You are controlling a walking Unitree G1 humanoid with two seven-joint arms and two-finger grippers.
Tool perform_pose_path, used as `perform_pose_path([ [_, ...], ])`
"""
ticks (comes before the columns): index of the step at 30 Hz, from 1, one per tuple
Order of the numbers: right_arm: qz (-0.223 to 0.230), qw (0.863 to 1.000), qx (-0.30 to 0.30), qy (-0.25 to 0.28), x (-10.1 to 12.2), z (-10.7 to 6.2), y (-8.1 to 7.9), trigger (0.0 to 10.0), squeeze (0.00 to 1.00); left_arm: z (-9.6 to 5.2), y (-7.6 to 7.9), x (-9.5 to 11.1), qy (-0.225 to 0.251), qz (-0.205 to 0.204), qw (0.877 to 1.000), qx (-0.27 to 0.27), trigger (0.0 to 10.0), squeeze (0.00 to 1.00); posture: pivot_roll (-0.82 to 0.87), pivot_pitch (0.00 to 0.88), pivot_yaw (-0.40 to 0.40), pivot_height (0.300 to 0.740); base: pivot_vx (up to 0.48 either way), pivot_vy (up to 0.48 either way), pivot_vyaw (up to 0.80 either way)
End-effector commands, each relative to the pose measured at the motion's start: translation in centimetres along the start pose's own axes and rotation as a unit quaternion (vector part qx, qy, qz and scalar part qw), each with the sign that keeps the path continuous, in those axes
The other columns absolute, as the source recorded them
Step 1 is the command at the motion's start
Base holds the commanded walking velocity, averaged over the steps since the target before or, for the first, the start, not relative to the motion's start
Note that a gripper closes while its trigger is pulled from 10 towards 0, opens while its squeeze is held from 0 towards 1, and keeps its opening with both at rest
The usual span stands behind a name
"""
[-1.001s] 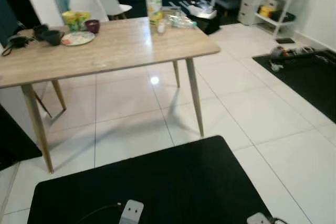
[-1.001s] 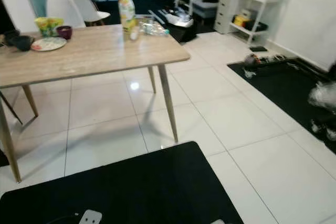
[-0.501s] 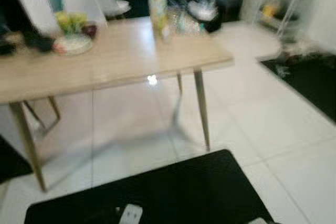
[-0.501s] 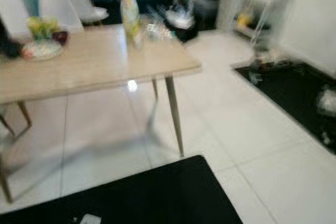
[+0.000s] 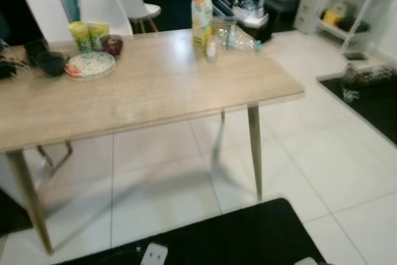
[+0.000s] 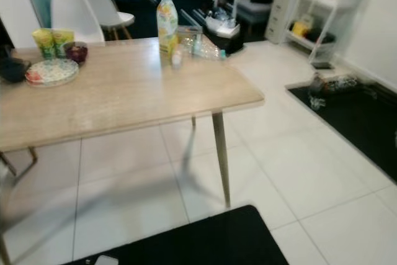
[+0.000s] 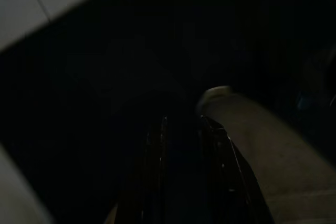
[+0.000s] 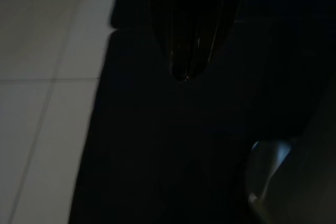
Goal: Restocking fridge
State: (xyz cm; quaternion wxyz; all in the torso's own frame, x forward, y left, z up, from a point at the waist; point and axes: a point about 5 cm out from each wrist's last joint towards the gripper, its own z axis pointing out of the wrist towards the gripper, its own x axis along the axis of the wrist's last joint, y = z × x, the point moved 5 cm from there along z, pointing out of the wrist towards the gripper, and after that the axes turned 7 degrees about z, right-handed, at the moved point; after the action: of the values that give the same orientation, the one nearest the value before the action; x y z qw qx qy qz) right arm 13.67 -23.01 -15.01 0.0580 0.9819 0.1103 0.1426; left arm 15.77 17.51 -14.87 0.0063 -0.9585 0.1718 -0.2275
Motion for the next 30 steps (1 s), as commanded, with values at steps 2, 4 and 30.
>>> perform_pose_path([
  [2, 0.004, 1.0, 0.001, 0.004, 0.27, 0.02, -0.11, 10.0, 0.0, -0.22, 0.78, -1.92, -0.03, 0.001, 0.999, -0.011, 10.0, 0.0, 0.03, 0.0, -0.043, 0.74, 0.398, 0.0, 0.0],
  [4, 0.003, 1.0, 0.001, 0.004, 0.24, 0.02, -0.14, 10.0, 0.0, -0.22, 0.77, -1.93, -0.031, 0.001, 0.999, -0.011, 10.0, 0.0, 0.03, 0.0, -0.042, 0.74, 0.39, 0.0, 0.0],
  [30, -0.003, 1.0, 0.008, 0.001, 0.24, 0.02, -0.28, 10.0, 0.0, -0.24, 0.66, -2.09, -0.034, -0.015, 0.999, -0.005, 10.0, 0.0, 0.03, 0.0, -0.043, 0.74, 0.149, 0.0, 0.0],
])
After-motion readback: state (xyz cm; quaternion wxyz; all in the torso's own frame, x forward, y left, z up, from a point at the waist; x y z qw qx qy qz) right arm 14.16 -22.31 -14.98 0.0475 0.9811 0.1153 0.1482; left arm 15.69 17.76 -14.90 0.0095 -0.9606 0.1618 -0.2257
